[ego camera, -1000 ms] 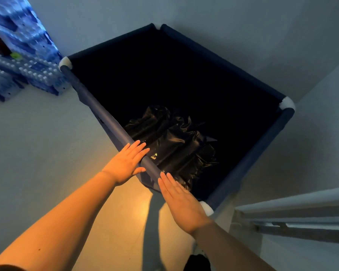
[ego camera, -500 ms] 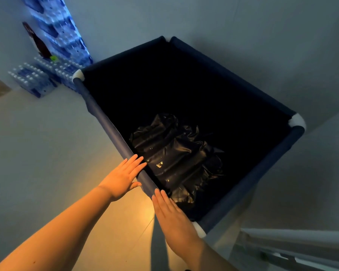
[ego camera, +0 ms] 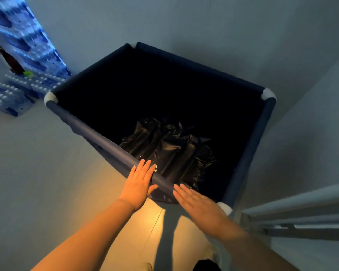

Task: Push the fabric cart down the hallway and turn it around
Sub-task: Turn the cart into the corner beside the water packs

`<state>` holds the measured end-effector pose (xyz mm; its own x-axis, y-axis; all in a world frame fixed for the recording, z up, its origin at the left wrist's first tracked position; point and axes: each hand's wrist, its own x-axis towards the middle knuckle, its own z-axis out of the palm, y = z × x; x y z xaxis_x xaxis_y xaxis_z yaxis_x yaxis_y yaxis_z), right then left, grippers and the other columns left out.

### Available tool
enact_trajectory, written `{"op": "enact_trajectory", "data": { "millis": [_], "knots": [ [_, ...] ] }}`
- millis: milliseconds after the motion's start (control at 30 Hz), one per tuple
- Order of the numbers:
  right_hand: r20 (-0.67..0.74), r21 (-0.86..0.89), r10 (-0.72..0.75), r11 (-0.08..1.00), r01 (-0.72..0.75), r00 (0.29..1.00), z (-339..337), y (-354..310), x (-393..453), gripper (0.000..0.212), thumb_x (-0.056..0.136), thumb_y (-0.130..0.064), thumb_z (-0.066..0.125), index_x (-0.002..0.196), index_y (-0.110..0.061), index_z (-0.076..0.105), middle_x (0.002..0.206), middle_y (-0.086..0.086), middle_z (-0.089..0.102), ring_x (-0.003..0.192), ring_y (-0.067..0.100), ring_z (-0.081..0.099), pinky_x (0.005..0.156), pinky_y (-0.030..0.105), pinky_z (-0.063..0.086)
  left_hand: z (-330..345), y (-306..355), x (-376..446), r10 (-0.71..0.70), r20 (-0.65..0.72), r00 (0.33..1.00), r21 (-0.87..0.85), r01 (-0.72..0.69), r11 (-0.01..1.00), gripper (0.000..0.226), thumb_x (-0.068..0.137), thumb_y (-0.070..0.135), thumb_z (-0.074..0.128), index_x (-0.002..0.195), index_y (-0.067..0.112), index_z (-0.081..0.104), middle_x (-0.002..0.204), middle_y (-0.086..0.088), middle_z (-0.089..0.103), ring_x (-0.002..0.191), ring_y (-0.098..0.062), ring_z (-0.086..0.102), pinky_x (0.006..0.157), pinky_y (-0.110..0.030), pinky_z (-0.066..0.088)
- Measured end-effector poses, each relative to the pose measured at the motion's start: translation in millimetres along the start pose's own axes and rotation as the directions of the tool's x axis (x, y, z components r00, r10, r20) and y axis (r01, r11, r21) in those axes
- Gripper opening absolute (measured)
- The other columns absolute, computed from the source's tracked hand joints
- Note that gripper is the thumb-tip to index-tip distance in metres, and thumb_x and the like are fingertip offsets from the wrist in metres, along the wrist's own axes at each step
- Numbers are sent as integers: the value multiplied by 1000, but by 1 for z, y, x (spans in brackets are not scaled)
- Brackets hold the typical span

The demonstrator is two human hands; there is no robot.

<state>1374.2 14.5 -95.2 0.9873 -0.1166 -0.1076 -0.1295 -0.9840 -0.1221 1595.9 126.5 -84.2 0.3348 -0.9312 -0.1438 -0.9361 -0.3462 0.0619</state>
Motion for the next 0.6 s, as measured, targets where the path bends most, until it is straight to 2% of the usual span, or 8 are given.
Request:
{"op": "enact_trajectory", "data": {
  "millis": [133,233,300,367,467,533,600],
  "knots": [
    [-38,-25,115,993,-116,993,-6,-10,-8,102,55,10,66,145,-11,22,152,6,22,138,26,22,108,42,29,6,6,-5,6,7,1000,73,-7,997,62,97,47,28,147,16,8,156,-7,6,142,-27,-4,113,-42,-1],
    [-63,-44,231,971,-234,971,-9,-23,-17,99,51,14,68,140,-11,35,147,7,36,133,29,34,104,44,30,7,4,-10,123,28,992,141,-126,982,58,100,41,20,147,15,-1,157,-7,4,142,-26,-5,114,-42,1],
    [-72,-11,320,947,-321,945,-6,-30,-26,101,53,19,63,143,-12,28,149,6,31,136,30,26,107,44,25,7,1,-14,212,47,976,152,-216,964,59,100,40,20,146,15,-6,157,-8,1,142,-26,-6,113,-42,0],
    [-78,41,421,907,-419,904,-2,-34,-37,104,58,24,55,144,-16,11,153,4,18,139,28,9,112,40,12,6,0,-17,296,62,953,146,-302,942,61,100,41,21,145,15,-10,157,-8,-2,141,-26,-7,113,-41,-3],
    [-94,50,538,843,-536,838,5,-37,-53,98,69,22,45,143,-18,-6,155,2,2,139,22,-9,112,33,-6,6,4,-19,405,89,910,155,-414,897,64,99,41,22,144,14,-14,156,-7,-7,141,-25,-10,113,-40,-4],
    [-113,64,595,804,-592,796,7,-34,-62,94,73,20,44,144,-17,-6,155,2,1,140,21,-10,112,31,-9,7,8,-17,480,86,873,162,-488,858,64,100,40,24,144,14,-15,156,-7,-7,141,-24,-11,113,-39,-4],
    [-125,118,643,766,-632,755,9,-28,-70,94,70,23,44,145,-16,3,155,4,11,139,19,-7,113,33,-5,4,9,-12,568,91,818,162,-575,802,63,100,36,26,144,15,-14,157,-5,-5,141,-23,-10,113,-37,-5]
  ]
}}
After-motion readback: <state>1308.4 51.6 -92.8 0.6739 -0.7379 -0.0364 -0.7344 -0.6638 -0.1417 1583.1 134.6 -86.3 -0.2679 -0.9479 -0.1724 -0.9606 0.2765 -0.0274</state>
